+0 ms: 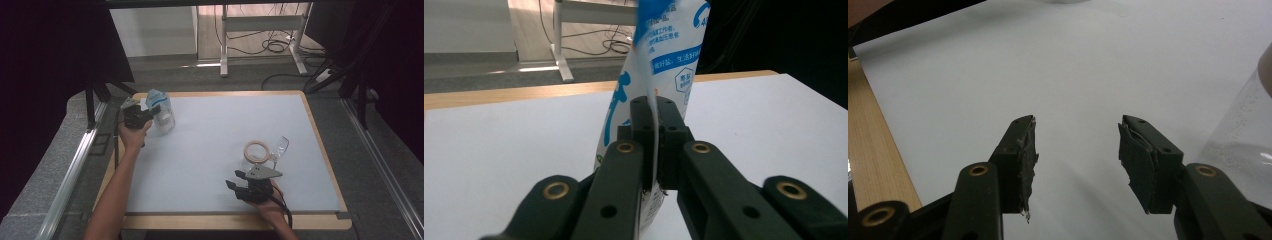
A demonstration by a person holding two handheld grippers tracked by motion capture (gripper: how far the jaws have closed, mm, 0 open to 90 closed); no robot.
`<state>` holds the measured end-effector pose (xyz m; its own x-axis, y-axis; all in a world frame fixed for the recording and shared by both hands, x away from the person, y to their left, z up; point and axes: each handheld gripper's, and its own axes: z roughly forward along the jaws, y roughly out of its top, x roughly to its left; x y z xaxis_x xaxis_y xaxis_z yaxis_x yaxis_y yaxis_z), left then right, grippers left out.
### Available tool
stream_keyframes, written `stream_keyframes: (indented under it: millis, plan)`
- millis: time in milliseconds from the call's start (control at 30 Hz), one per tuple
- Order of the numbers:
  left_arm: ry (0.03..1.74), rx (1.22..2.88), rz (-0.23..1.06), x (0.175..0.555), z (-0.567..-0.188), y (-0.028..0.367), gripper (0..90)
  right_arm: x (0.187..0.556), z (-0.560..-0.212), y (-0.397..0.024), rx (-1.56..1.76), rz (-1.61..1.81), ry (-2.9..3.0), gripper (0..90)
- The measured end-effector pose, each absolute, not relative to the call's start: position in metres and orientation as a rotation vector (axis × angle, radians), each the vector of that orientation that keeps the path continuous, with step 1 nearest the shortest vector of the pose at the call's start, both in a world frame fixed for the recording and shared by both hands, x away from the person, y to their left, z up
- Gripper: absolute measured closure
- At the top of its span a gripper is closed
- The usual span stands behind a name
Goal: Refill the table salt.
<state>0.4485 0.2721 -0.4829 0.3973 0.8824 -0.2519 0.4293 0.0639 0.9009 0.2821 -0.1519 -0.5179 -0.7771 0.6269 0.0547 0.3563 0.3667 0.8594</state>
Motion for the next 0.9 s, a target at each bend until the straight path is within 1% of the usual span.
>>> stream_keyframes:
  millis: [300, 567, 900]
  plan:
    - [1.163, 1.581, 0.504, 0.443, -0.477, 0.266, 90.0, 0.281, -0.516, -0.153, 0.872, 1.379, 2.332, 49.2]
    - [1.092, 1.647, 0.475, 0.428, -0.465, 0.259, 90.0, 0.281, -0.516, -0.152, 0.870, 1.380, 2.328, 49.3]
    - [0.994, 1.673, 0.399, 0.405, -0.446, 0.249, 90.0, 0.280, -0.515, -0.150, 0.862, 1.385, 2.315, 49.2]
